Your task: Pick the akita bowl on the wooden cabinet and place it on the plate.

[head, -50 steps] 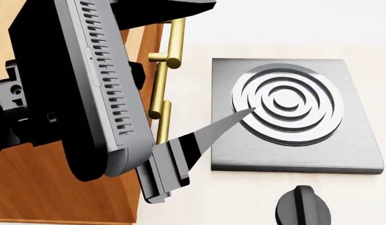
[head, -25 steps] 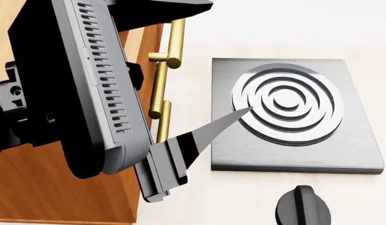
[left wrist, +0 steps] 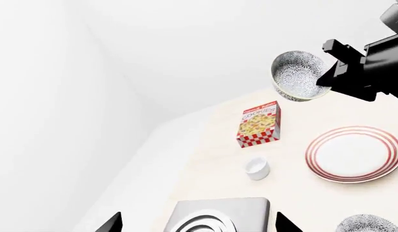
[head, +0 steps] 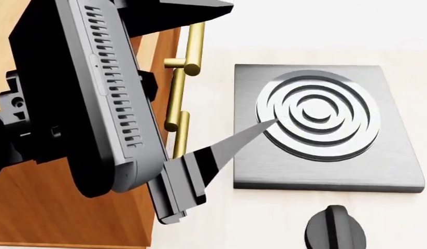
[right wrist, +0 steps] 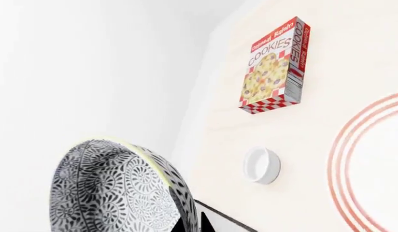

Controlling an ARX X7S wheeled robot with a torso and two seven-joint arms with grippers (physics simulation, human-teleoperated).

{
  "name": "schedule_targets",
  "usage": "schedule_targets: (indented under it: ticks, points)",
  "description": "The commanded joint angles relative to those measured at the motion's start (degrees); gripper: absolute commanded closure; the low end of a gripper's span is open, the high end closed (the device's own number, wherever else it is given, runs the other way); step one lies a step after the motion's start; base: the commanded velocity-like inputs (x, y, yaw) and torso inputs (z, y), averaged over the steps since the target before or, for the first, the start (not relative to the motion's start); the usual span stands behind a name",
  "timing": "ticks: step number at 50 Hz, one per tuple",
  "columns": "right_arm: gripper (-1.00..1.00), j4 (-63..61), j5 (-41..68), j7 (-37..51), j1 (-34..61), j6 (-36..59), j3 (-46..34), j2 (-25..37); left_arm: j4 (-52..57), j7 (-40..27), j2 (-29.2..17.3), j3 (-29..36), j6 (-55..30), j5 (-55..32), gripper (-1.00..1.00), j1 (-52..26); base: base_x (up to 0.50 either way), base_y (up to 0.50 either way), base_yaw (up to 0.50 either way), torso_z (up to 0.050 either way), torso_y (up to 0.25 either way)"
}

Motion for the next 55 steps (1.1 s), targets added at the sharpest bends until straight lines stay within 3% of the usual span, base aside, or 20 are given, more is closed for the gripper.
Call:
schedule_targets:
  ticks: [1, 55]
  points:
    - [1.00, 0.41, -1.18, 0.88, -0.01, 0.24, -0.24, -1.67, 0.06, -0.14, -0.19, 0.03, 0.14, -0.01, -1.00, 0.17, 0.00, 0.00, 0.00, 0.000, 0.000]
    - [1.00, 11.59, -2.09, -4.59, 5.74, 3.38, -12.64, -5.86, -0.72, 0.45, -0.26, 0.80, 1.59, 0.88, -1.00, 1.28, 0.00, 0.00, 0.00, 0.000, 0.000]
